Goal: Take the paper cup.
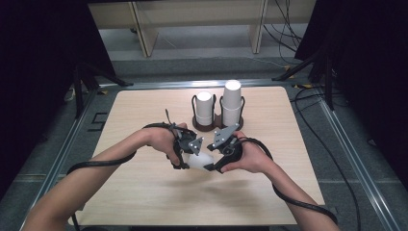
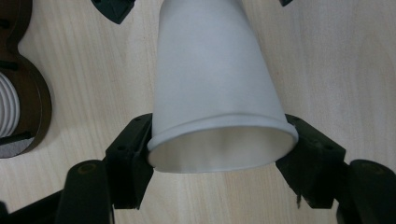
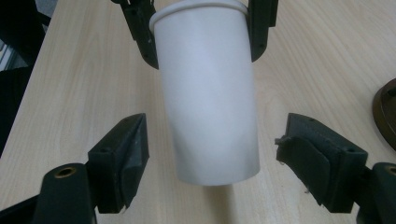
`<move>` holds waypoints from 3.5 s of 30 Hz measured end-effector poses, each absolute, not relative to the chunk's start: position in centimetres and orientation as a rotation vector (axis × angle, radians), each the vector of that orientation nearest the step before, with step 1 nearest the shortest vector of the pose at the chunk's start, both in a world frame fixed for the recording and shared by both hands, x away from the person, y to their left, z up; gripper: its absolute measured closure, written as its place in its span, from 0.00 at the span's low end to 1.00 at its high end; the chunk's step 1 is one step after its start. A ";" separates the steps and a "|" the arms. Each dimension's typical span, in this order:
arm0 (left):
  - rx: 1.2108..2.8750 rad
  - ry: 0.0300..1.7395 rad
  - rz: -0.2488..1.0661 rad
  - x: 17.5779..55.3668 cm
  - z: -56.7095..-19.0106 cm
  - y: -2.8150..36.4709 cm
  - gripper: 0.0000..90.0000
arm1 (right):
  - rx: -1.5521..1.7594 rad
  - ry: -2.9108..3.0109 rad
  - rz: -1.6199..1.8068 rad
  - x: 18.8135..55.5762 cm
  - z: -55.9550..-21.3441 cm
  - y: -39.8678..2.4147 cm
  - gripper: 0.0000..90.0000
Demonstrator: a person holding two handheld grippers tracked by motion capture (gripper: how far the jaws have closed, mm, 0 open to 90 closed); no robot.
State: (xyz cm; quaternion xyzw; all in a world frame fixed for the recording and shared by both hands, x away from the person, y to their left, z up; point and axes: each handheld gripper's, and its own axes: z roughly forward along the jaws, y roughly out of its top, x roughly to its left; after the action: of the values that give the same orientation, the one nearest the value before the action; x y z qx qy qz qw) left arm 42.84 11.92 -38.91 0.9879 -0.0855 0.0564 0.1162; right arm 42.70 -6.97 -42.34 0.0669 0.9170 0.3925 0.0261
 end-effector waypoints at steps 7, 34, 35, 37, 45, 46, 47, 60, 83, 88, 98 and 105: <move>2.898 -0.253 0.162 42.8 -38.9 11.9 0.35 | 0.195 2.854 1.202 42.7 -42.6 -6.4 0.26; 2.906 -0.269 0.162 42.7 -38.7 11.8 0.35 | 0.186 2.892 1.152 42.5 -43.8 -5.2 0.26; 2.907 -0.271 0.161 42.7 -38.6 11.8 0.35 | 0.186 2.893 1.150 42.5 -43.8 -5.2 0.26; 2.911 -0.279 0.163 42.7 -38.6 11.8 0.35 | 0.158 2.883 1.148 42.5 -43.9 -5.1 0.26; 2.913 -0.289 0.164 42.7 -38.6 11.7 0.35 | 0.225 2.912 1.134 42.3 -44.1 -5.1 0.26; 2.914 -0.289 0.164 42.7 -38.5 11.6 0.35 | 0.223 2.910 1.133 42.3 -44.1 -5.1 0.26; 2.910 -0.280 0.160 42.7 -38.6 11.6 0.35 | 0.166 2.885 1.136 42.5 -44.1 -5.0 0.26; 2.916 -0.295 0.157 42.6 -38.6 11.4 0.35 | 0.179 2.933 1.114 42.3 -44.2 -4.6 0.30; 2.923 -0.309 0.146 42.4 -38.4 11.2 0.35 | 0.119 2.870 1.141 42.6 -44.7 -4.6 0.39; 2.892 -0.343 0.157 42.4 -38.5 11.3 0.33 | 0.134 2.862 1.154 42.3 -45.0 -4.7 0.39; 2.739 -0.328 0.196 41.8 -39.0 12.4 0.16 | 0.165 2.817 1.190 41.4 -45.6 -5.5 0.39; 2.638 -0.282 0.261 41.7 -38.8 13.4 0.14 | 0.140 2.748 1.246 41.5 -45.9 -6.3 0.39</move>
State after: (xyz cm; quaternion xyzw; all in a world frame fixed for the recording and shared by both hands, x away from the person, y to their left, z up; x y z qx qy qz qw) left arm 41.68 13.37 -38.84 0.9617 -0.1030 0.0950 0.2354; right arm 41.49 -6.32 -45.91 0.0462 0.9081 0.4118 0.0604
